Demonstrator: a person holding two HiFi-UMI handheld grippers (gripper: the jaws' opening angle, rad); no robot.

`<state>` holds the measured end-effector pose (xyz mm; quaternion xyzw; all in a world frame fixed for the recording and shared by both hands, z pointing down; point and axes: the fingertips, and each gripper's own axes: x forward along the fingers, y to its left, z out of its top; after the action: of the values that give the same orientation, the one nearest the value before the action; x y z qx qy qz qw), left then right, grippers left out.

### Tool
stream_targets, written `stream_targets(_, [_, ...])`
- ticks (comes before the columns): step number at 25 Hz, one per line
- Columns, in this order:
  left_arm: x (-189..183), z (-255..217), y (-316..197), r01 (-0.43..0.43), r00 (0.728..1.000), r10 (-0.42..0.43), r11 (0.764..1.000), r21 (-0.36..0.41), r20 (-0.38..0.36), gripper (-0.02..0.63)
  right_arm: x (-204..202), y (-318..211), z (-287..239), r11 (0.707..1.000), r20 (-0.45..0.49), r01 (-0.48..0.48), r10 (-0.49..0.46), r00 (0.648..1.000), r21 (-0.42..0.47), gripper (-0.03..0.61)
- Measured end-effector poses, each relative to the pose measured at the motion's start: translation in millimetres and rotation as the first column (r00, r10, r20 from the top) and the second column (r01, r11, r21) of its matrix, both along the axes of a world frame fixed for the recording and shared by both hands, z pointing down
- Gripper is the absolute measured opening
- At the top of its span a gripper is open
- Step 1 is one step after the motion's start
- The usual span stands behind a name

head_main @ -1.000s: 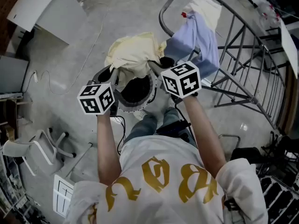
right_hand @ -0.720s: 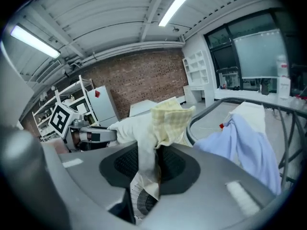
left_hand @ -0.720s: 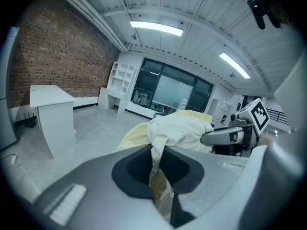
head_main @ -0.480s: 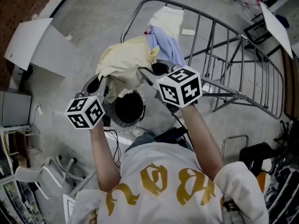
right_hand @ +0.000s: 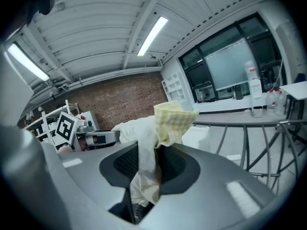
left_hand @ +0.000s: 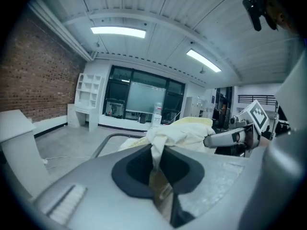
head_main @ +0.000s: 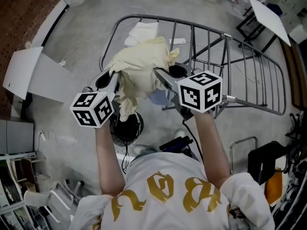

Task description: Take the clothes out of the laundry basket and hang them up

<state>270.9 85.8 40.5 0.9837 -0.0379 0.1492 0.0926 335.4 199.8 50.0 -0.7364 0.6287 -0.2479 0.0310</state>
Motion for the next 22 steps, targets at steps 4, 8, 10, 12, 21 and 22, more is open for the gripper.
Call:
stream_targets(4, [57.5, -4.5, 34.9, -0.074, 0.997, 0.074, 0.997, 0.013, 0.004, 0.034, 45.3, 42.6, -4.6, 0.997, -0.007, -0.079, 0.079, 0.997, 0.002, 0.121])
stream_targets(8, [110.1, -9.4, 67.9, -0.136, 0.991, 0.136, 0.99, 0.035, -0.001, 0.034, 82.8, 82.6, -5.9, 0.989, -0.015, -0.148, 0.148, 0.989, 0.015, 0.123])
stream_targets(10, [140.7, -13.5, 84.8, -0.162, 0.987, 0.163, 0.986, 0.045, -0.007, 0.034, 106.4, 103.1, -10.3, 0.982, -0.02, -0.186, 0.187, 0.982, 0.028, 0.123])
stream_targets(12, [173.3, -16.3, 98.4, -0.182, 0.983, 0.183, 0.982, 0.058, -0.005, 0.034, 133.0, 119.8, -15.2, 0.975, -0.031, -0.221, 0.222, 0.975, 0.033, 0.123])
stream_targets(21, [288.1, -6.3, 140.7, -0.237, 0.971, 0.23, 0.962, 0.133, 0.069, 0.035, 228.8, 169.4, -3.2, 0.943, -0.025, -0.333, 0.333, 0.943, -0.001, 0.127])
stream_targets(22, [298.1, 1.4, 145.5, -0.245, 0.968, 0.232, 0.958, 0.148, 0.097, 0.035, 237.9, 175.2, 4.5, 0.938, -0.026, -0.346, 0.345, 0.938, -0.018, 0.129])
